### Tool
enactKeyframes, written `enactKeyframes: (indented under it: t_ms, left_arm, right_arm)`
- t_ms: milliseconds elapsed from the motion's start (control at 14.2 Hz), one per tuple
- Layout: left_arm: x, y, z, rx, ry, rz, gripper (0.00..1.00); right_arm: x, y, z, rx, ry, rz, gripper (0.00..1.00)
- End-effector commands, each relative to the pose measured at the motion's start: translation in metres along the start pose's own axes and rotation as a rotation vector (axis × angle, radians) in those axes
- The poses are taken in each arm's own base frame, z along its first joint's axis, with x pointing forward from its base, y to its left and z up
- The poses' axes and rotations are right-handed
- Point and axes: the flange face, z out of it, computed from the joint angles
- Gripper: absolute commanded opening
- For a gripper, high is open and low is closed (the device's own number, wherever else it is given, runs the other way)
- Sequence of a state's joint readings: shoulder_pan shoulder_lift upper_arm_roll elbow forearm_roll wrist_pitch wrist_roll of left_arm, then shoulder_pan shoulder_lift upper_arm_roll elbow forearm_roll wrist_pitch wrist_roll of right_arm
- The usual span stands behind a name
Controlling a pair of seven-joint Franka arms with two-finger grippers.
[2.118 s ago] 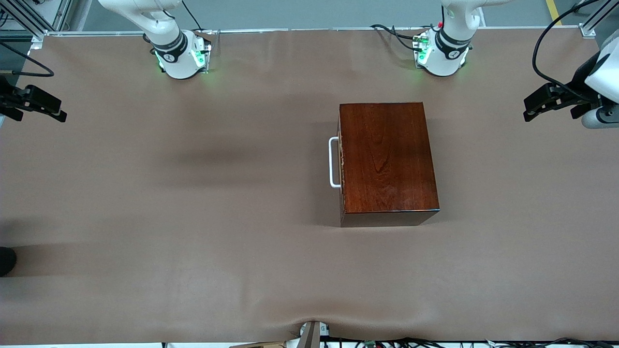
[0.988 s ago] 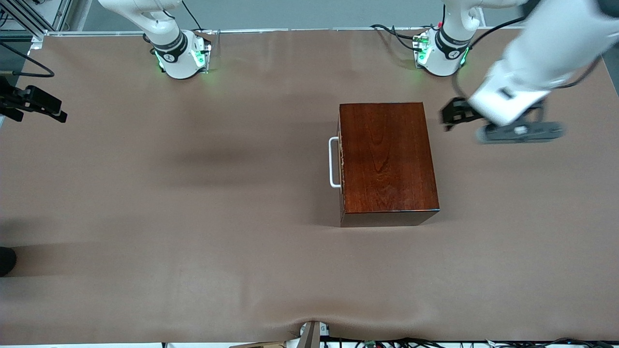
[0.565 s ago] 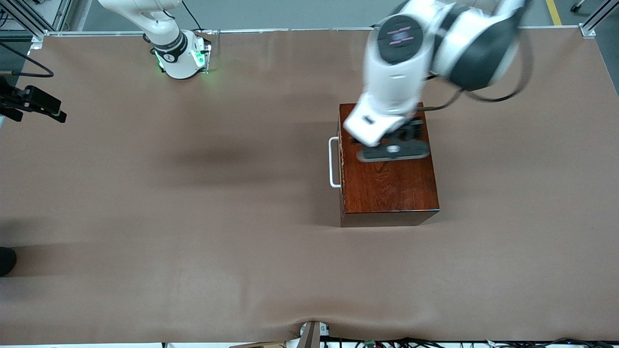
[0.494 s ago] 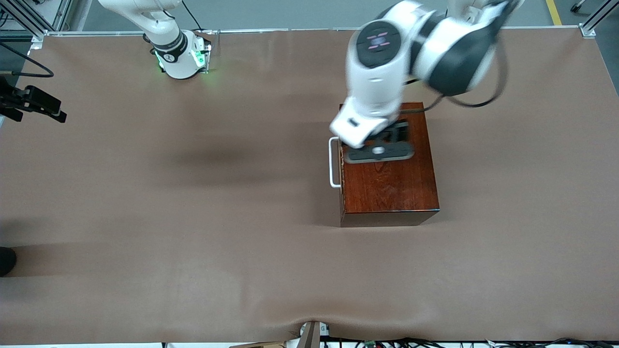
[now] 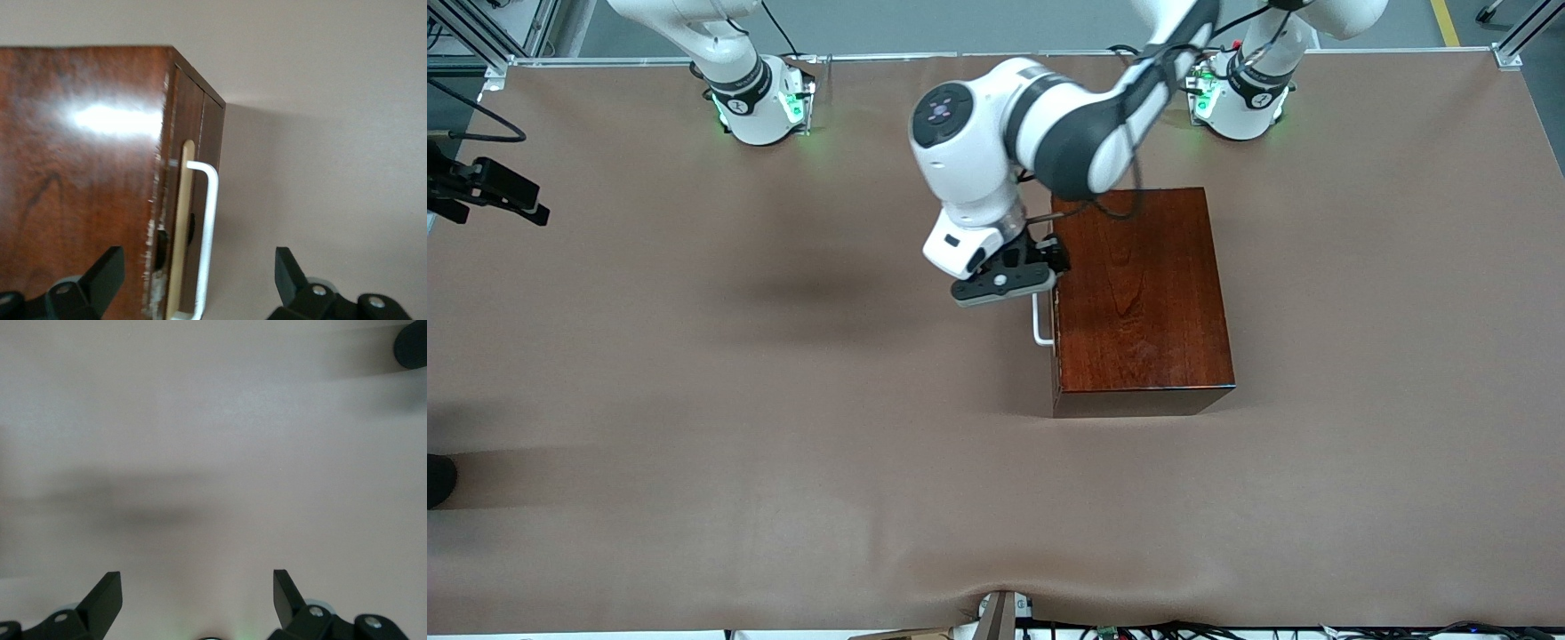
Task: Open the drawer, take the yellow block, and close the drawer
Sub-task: 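Reach the left gripper over the box to the white drawer handle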
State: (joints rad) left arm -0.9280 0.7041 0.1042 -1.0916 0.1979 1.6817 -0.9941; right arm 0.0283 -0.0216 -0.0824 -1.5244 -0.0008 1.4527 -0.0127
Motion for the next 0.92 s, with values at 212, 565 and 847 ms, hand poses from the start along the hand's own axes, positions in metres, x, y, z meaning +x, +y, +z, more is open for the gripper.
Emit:
enactKeyframes:
  t_ms: [212, 565, 847]
  left_arm:
    - [-0.008, 0.023, 0.037, 0.052, 0.026, -0.052, 1.0]
    - [-0.015, 0.031, 0.074, 0.099, 0.001, -0.117, 1.0]
    - [-0.023, 0.039, 0.099, 0.127, -0.011, -0.097, 1.0]
  right_arm:
    - [0.002, 0.001, -0.005, -0.002, 0.003, 0.002, 1.0]
    - [0.001, 0.0, -0.004, -0.002, -0.002, -0.001, 1.0]
    - [0.001, 0.0, -0.004, -0.002, -0.002, 0.0, 1.0]
